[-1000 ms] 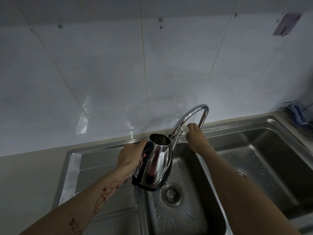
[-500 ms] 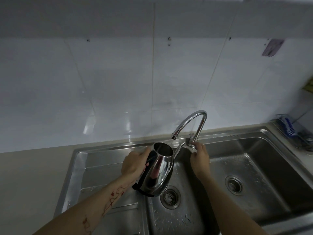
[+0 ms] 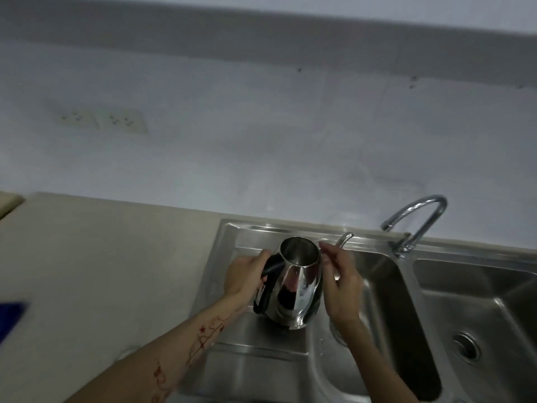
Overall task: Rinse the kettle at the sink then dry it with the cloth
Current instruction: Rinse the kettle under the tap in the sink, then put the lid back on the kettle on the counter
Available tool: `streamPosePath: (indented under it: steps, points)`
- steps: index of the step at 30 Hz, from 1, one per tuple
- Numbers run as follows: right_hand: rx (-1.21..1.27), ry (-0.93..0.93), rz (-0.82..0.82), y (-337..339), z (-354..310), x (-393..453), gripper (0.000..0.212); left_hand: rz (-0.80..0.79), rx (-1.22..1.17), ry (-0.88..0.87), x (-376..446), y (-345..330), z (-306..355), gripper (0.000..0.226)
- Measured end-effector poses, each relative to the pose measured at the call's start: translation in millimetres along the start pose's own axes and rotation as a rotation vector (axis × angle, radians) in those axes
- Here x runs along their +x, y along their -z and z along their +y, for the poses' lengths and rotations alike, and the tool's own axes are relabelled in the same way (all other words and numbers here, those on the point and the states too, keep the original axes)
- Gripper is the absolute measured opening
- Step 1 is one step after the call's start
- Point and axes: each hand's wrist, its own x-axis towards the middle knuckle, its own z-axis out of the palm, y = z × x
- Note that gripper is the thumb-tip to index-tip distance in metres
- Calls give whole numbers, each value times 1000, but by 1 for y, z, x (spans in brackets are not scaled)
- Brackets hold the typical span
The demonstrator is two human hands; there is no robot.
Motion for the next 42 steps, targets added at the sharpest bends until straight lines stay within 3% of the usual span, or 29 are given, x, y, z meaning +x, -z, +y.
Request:
streamPosePath:
  steps: [10,19,23,32,37,42]
  points:
    - [30,140,-161,-160,-80,-63,29,97,8,-24,11,202,-47,51]
    - [-88,135,-153,-296,-130,-132,31,6,34,-93,53,349,-106,54]
    - [-93,107,-150,-321,-142,-155,34,-66,37,-119,70,377,-123,55]
    - [-206,86,-330,-321,-141,-185,48,-140,23,-143,87,388,-159,60]
    - [-418,34,-415,-303,-112,-215,32,-136,131,-214,90,388,-162,58]
    - [-676,-6,-689,-307,-79,-239,44,-24,328,-326,80,389,-159,58]
